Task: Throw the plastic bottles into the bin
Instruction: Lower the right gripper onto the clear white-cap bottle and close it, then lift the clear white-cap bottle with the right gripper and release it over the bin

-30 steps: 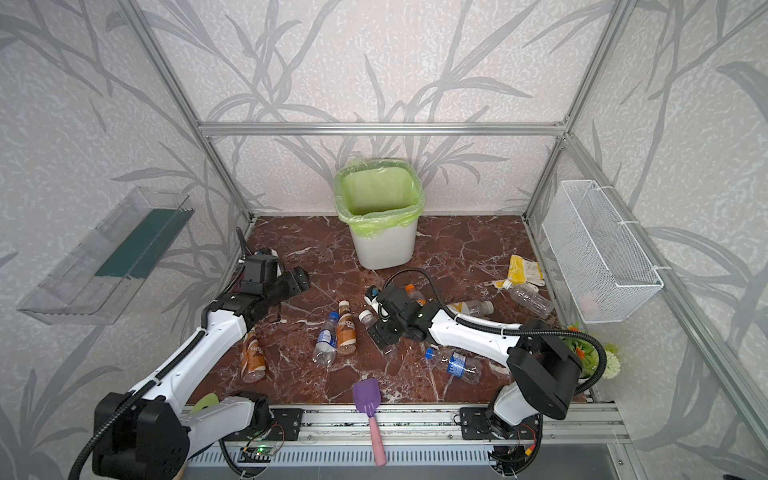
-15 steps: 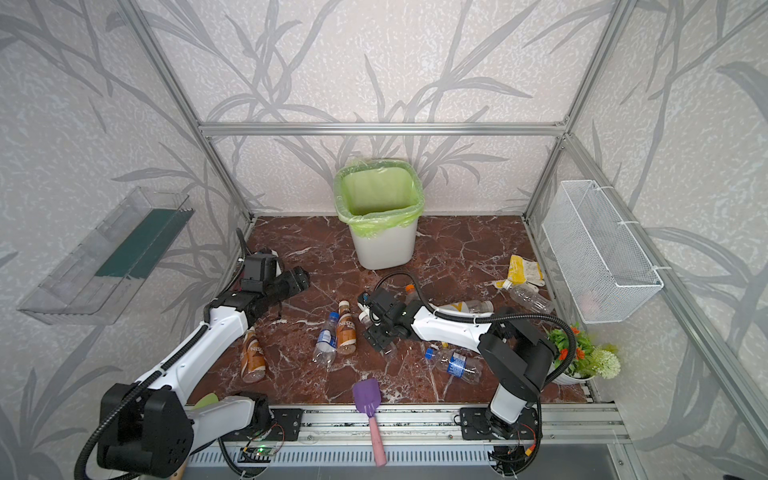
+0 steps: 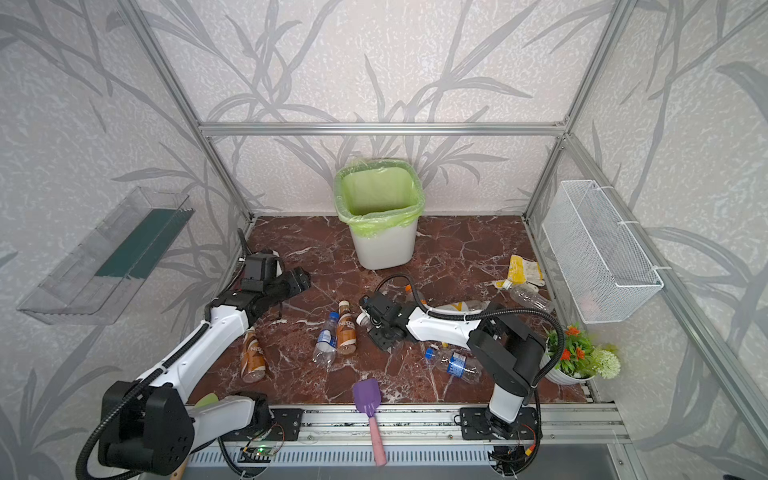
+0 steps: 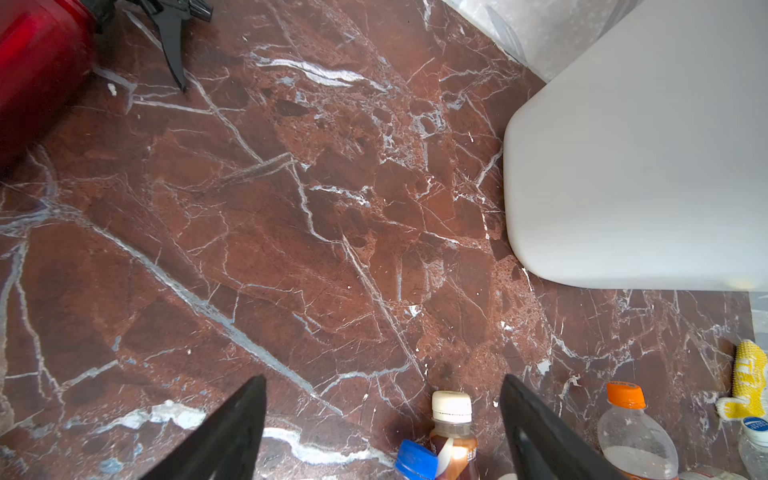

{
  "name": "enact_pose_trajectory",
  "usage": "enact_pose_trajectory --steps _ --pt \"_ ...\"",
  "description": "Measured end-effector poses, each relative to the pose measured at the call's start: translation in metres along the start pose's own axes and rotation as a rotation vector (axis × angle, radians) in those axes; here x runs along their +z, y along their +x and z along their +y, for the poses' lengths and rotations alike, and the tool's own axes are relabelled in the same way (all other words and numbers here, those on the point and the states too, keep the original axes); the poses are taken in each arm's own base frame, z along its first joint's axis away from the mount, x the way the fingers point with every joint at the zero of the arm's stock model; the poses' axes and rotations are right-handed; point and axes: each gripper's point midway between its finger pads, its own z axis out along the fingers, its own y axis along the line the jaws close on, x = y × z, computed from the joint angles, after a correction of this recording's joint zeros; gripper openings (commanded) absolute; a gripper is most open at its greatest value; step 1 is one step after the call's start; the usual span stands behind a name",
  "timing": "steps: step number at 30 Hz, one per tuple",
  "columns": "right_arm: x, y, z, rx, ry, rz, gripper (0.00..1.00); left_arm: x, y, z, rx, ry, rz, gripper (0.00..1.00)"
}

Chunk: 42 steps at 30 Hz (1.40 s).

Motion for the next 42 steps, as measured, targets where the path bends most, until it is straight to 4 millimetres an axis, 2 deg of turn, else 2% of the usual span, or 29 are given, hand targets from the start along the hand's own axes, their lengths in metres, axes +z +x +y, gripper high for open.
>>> enact_pose_trajectory --steps 2,5,12,17,21,25,32,37,42 --pt "0.0 0.0 -0.001 0.0 0.005 0.0 0.47 0.0 0.0 0.0 0.0 0.002 0.003 0.87" --pt "0.0 0.0 -0.002 0.002 0.011 0.0 0.42 0.001 0.001 -0.001 0.0 0.005 0.006 0.86" --pt "-0.002 -0.003 -0.006 0.001 0.036 -0.008 0.42 0.002 0.003 -0.002 0.0 0.011 0.014 0.86" --pt "-0.02 -0.018 -0.013 0.005 0.07 -0.063 0.41 0.002 0.003 -0.002 0.0 0.015 0.018 0.85" --pt "-0.043 -0.034 -0.021 0.042 0.075 -0.143 0.41 0.003 0.004 -0.002 -0.001 0.014 0.024 0.85" --pt "-0.071 -0.045 -0.038 0.119 0.083 -0.264 0.41 0.003 0.005 -0.003 0.0 0.017 0.027 0.85" --pt "-0.115 -0.038 -0.073 0.205 0.152 -0.44 0.41 0.003 0.006 -0.004 0.001 0.027 0.033 0.85" --pt "-0.171 -0.048 -0.094 0.214 0.244 -0.631 0.41 0.005 0.01 -0.007 0.011 0.033 0.046 0.84" --pt "-0.226 -0.043 -0.111 0.234 0.326 -0.834 0.41 0.006 0.012 -0.012 0.026 0.044 0.048 0.84"
